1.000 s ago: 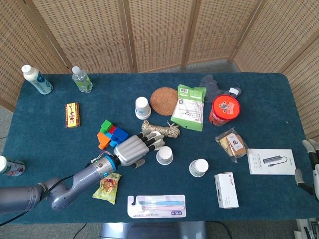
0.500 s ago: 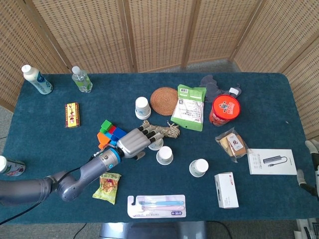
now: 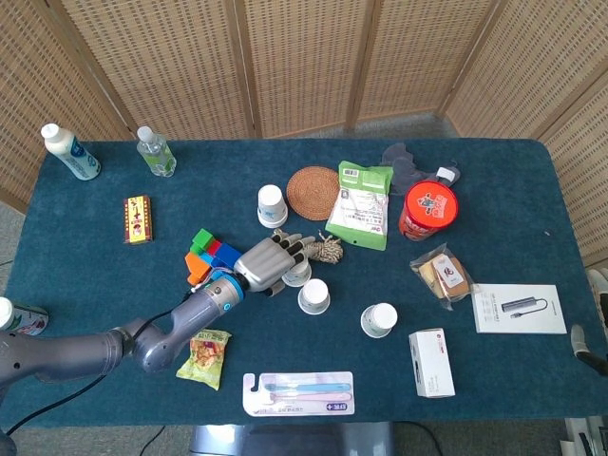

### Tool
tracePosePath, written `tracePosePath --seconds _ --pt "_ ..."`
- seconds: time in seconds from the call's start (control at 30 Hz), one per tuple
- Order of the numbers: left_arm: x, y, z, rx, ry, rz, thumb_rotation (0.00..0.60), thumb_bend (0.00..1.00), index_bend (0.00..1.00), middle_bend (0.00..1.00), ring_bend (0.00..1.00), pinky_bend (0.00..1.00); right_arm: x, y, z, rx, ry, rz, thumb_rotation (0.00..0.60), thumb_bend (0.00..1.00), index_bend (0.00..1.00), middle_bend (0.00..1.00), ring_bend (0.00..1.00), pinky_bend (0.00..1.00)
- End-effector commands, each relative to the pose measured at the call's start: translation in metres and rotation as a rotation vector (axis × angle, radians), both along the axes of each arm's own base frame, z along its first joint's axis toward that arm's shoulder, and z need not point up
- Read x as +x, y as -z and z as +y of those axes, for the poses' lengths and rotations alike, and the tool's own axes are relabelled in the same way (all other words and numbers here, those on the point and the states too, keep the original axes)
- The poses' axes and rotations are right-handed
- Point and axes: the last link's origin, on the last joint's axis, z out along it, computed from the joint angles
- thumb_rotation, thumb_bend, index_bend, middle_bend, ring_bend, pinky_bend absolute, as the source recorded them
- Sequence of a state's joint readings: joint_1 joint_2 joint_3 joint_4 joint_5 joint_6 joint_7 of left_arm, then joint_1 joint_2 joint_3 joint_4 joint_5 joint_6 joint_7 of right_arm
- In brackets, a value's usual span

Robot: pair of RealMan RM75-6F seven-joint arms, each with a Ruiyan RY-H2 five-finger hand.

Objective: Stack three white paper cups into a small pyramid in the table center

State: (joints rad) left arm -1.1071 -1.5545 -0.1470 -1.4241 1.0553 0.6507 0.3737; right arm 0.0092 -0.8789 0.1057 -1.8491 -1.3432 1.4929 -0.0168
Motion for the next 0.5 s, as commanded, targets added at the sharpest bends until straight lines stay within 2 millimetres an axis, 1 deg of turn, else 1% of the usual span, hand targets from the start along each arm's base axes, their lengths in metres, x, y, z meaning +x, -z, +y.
tracePosePath --seconds 0.03,0.17,0.27,0.5 --pt "0.004 0.004 0.0 -0.007 -0.002 -0.009 0.6 0.45 0.0 0.0 0.0 0.17 0.0 0.0 0.0 -0.002 0.003 0.001 0.6 0.51 0.0 0.0 0.0 0.0" --pt "0.006 0.009 0.0 -0.01 0.001 -0.015 0.6 0.45 0.0 0.0 0.0 0.22 -0.001 -0.001 0.0 -0.006 0.007 0.0 0.6 0.51 0.0 0.0 0.0 0.0" --pt "0.005 0.011 0.001 -0.008 -0.003 -0.017 0.6 0.45 0.02 0.0 0.0 0.26 -0.001 -0.001 0.0 -0.005 0.008 0.0 0.6 0.51 0.0 0.0 0.0 0.0" --pt "0.006 0.016 0.004 0.005 -0.003 -0.031 0.6 0.45 0.13 0.0 0.0 0.35 -0.001 -0.001 0.002 -0.01 0.011 -0.004 0.6 0.51 0.0 0.0 0.0 0.0"
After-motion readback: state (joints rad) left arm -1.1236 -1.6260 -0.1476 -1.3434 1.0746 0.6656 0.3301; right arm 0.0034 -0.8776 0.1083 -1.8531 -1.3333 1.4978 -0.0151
